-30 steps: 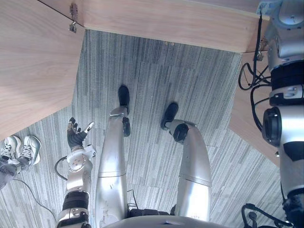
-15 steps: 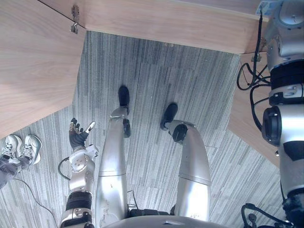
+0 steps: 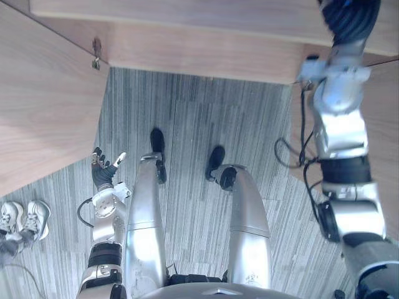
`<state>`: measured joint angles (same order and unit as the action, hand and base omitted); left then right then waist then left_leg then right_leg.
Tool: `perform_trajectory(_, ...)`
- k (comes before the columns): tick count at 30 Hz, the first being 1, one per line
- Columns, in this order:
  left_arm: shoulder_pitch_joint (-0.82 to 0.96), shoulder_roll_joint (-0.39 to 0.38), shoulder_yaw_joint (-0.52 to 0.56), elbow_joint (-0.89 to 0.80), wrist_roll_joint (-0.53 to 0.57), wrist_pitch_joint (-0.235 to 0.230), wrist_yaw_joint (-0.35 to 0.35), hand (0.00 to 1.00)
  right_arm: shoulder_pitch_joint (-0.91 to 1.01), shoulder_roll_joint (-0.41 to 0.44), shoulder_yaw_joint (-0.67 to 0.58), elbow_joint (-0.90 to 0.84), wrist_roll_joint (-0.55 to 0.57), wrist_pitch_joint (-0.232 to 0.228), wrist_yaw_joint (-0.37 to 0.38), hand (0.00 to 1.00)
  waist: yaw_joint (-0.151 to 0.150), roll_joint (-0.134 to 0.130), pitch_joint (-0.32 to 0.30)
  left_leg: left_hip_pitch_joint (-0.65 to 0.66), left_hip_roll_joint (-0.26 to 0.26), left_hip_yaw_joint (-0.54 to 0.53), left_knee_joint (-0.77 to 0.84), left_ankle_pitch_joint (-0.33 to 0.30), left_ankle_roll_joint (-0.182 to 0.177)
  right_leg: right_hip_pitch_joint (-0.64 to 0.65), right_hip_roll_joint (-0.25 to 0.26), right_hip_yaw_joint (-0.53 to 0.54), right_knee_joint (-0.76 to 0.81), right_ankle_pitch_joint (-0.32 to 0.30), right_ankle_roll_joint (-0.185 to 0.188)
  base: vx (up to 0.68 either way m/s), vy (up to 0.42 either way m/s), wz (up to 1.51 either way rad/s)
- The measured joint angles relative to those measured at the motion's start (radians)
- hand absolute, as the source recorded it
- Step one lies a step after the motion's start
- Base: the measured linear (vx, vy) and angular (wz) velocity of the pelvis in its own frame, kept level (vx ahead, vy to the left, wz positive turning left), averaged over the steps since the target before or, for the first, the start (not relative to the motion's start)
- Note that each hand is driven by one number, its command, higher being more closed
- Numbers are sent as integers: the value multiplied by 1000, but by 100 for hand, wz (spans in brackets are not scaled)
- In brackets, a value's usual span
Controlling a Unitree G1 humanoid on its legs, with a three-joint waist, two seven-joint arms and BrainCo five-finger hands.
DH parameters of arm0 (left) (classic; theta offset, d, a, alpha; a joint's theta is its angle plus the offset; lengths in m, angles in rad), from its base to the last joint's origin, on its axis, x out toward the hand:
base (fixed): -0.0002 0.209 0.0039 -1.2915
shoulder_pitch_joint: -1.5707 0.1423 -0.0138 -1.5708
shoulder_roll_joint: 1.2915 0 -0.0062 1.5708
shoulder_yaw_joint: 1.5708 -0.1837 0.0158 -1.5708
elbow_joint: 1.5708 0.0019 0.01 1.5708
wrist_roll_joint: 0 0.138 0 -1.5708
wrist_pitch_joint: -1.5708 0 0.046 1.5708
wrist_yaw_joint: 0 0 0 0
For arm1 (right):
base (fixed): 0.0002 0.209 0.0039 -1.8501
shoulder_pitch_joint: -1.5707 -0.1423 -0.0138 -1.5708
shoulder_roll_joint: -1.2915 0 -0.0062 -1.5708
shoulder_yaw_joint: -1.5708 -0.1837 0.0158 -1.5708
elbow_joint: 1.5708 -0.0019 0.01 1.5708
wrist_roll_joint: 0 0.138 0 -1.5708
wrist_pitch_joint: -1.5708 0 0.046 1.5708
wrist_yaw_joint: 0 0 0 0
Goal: Walk over to the cabinet, pick up the folder, carry it to the office cabinet, place the folder inside the office cabinet, then close the office cabinet door
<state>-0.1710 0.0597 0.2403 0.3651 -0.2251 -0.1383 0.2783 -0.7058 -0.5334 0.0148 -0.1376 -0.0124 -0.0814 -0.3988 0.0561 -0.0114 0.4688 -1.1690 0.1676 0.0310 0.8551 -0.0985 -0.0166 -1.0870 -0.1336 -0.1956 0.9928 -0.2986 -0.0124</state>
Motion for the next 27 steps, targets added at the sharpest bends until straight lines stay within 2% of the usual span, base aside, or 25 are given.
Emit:
perform_trajectory(2,2,0,3,12,15,13,-1,0,131,46,1,-118,-53,-26,12,100,0,-13,-17,58,11,19,6,-32,-2,54,10,12,-11,-9,7,-2,1,-16)
perform_trajectory(5,10,0,2,47,55,24,-2,0,298,119,7,-220,-115,-60,24,100,-6,-36,-67,138,27,34,-5,-59,-4,138,19,14,-55,-14,1,29,21,-23)
perform_trajectory(7,26,-2,1,51,75,33,-2,0,384,150,16,-258,-127,-78,42,100,-14,-47,-95,192,34,43,-9,-77,0,196,22,15,-83,-13,11,58,36,-11)
perform_trajectory(10,40,-3,2,74,83,39,-2,0,485,204,32,-279,-154,-90,64,100,-19,-49,-125,264,36,55,-26,-86,8,273,27,20,-127,-2,29,98,53,-10)
perform_trajectory(14,109,-34,-2,119,103,46,-5,0,710,338,133,-277,-191,-100,135,100,-27,-51,-163,466,40,99,-79,-128,14,476,36,37,-233,7,46,124,76,-14)
perform_trajectory(16,137,-44,-11,134,111,51,-11,0,785,372,158,-273,-194,-100,154,100,-31,-53,-190,517,40,118,-103,-136,19,521,36,47,-268,12,54,108,76,-16)
perform_trajectory(20,195,-54,-51,179,117,59,-24,0,888,446,160,-97,-232,-95,179,100,-51,-56,-262,651,39,162,-198,-139,19,644,38,49,-397,46,61,111,74,-21)
perform_trajectory(23,213,-50,-89,227,131,60,-25,0,917,474,144,60,-273,-73,180,100,-58,-55,-285,742,30,184,-268,-122,14,730,40,53,-478,78,70,110,25,-13)
perform_trajectory(27,222,-45,-106,338,152,62,-32,0,887,492,76,374,-332,-39,178,100,-66,-45,-324,850,7,210,-427,-63,5,842,57,70,-674,168,78,102,-4,-14)
